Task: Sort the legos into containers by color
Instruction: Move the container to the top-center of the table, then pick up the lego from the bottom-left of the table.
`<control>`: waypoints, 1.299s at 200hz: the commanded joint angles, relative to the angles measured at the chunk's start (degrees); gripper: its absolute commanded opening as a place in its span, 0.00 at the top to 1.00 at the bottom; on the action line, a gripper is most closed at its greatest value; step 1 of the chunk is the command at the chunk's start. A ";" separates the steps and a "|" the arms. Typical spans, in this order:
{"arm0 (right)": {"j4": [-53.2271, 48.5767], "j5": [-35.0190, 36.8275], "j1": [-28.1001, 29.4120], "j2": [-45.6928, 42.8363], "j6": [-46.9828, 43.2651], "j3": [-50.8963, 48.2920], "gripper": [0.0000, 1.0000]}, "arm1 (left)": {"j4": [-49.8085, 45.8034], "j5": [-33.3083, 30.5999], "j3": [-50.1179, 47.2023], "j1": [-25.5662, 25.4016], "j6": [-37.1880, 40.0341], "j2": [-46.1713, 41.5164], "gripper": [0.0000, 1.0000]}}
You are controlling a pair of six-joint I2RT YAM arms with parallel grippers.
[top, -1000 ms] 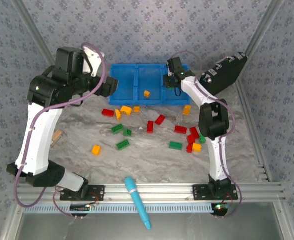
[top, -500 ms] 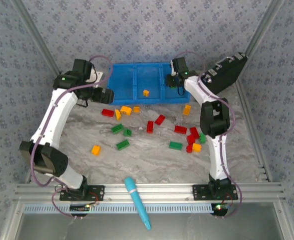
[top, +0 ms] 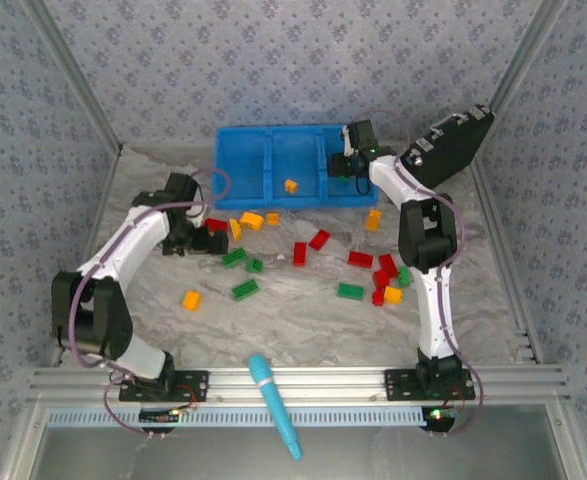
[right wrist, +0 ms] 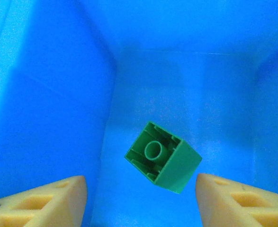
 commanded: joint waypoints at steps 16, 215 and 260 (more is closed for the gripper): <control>1.90 -3.52 2.15 -8.20 -2.63 -5.77 0.29 | 9.74 -4.31 -13.34 -1.57 -13.34 -12.14 0.04; -8.60 13.31 9.78 -59.72 0.77 -41.97 0.20 | 28.32 -15.28 -43.65 -7.70 -31.19 -30.18 0.24; -13.67 14.10 8.14 -69.60 4.50 -48.31 0.20 | 29.95 -14.56 -42.61 -7.70 -30.83 -25.54 0.39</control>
